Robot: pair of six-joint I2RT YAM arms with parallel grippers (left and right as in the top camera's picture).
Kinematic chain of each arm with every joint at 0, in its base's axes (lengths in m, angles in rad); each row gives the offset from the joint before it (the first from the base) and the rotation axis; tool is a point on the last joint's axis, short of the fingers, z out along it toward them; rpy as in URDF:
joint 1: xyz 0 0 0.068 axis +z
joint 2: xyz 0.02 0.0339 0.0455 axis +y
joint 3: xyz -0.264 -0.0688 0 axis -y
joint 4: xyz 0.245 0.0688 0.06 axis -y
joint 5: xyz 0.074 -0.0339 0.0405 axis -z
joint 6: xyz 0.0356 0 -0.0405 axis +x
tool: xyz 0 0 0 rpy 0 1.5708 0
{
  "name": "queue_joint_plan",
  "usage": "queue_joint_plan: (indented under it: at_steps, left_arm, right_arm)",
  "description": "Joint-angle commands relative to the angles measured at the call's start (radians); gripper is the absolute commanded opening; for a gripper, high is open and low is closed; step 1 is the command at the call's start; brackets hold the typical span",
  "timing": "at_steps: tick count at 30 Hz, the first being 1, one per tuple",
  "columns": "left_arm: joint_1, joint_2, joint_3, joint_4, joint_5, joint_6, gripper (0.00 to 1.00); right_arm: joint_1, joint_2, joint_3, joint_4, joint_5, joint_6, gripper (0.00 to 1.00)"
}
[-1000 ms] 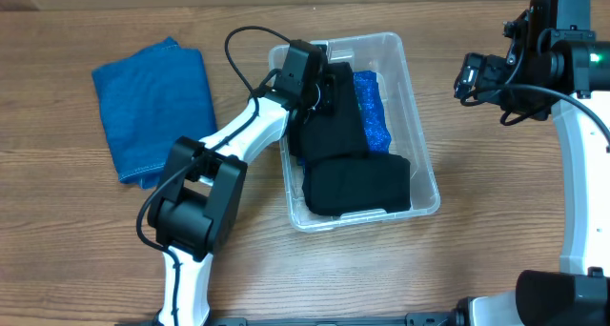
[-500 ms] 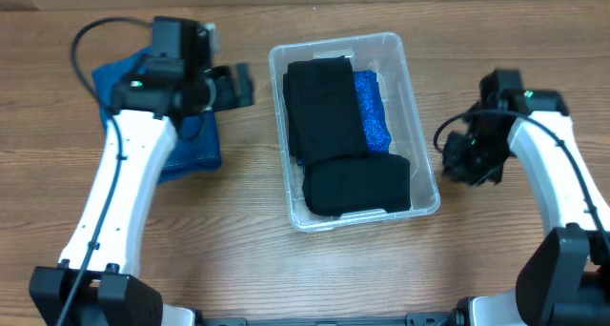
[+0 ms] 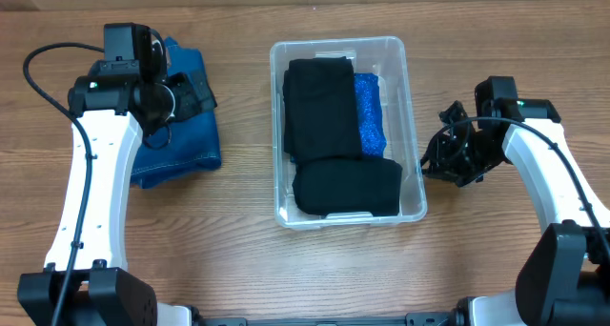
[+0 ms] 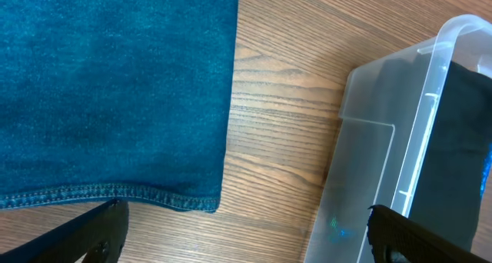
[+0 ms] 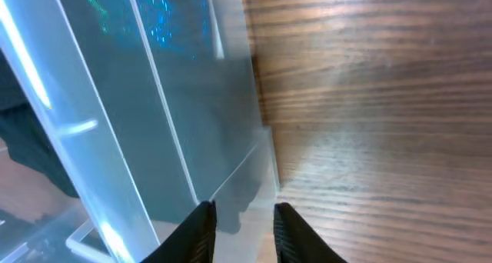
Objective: Pack container
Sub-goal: 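Grasp the folded blue denim cloth with the left gripper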
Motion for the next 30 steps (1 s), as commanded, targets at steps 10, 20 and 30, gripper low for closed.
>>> queue_joint_plan:
  at_steps: [10,20,30]
  left_arm:
    - [0.524,0.079,-0.002,0.101,0.131,0.152,1.00]
    - [0.583,0.533,-0.002,0.369,0.597,0.308,1.00]
    - [0.420,0.678,-0.001,0.373,0.746,0.239,0.06]
  right_arm:
    - [-0.131,-0.013,0.223,-0.095,0.188,0.153,1.00]
    - [-0.131,-0.013,0.223,-0.116,0.190,0.149,1.00]
    - [-0.131,-0.013,0.223,-0.138,0.179,0.153,1.00]
